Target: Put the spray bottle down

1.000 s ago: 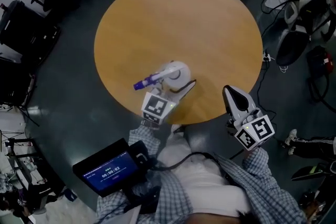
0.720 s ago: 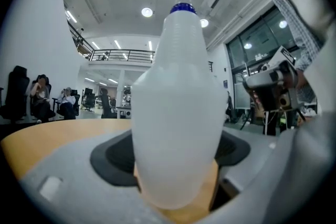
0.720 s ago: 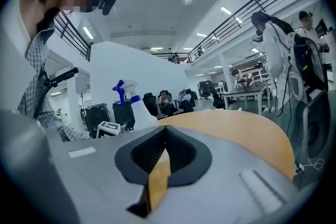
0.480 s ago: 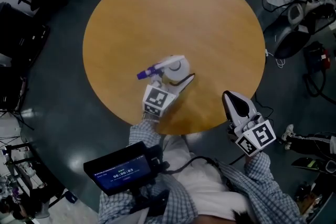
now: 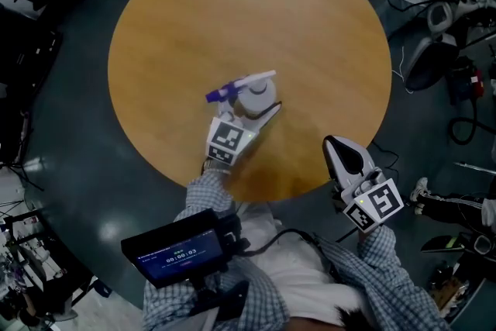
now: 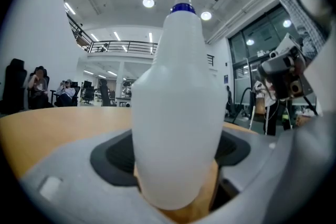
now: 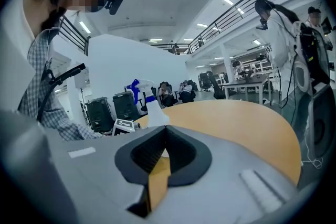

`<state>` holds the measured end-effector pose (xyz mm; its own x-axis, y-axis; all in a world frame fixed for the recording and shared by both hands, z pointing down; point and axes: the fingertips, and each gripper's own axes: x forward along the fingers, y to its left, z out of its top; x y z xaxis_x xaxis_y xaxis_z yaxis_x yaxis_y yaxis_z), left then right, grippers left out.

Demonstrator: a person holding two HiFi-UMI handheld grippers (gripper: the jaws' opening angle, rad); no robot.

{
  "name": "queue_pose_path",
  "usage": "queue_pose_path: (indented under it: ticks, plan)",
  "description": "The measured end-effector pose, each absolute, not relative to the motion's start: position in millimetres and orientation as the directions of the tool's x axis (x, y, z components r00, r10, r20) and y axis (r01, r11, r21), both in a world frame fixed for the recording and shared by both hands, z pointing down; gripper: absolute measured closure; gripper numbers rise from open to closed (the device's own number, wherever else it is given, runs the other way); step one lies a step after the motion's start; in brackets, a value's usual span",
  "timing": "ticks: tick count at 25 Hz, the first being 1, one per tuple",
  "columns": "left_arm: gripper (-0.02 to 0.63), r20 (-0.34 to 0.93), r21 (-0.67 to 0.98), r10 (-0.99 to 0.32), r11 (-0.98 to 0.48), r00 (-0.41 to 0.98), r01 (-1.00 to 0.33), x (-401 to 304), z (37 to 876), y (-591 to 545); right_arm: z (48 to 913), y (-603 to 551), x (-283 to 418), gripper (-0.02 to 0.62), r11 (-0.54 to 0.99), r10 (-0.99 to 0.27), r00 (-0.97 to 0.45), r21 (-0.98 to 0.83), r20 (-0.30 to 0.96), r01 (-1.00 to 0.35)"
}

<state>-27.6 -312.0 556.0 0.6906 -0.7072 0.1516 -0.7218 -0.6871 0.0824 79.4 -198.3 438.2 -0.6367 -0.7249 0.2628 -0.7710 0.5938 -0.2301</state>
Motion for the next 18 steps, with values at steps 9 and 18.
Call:
queue_pose_path:
  ticks: [9,18]
  plan:
    - [0.195,0.126,0.079,-0.690,-0.710,0.713,-0.700,-25,558,-318,448,-202,80,0.592,0.571,-0.735,-0.619,-0.239,0.277,-0.786]
    - [0.184,0.139,0.107,-0.667,-0.725,0.732,-0.680,-6,567,-299,455,-186,97,0.592,0.566,-0.740,-0.613,-0.235,0.277,-0.790]
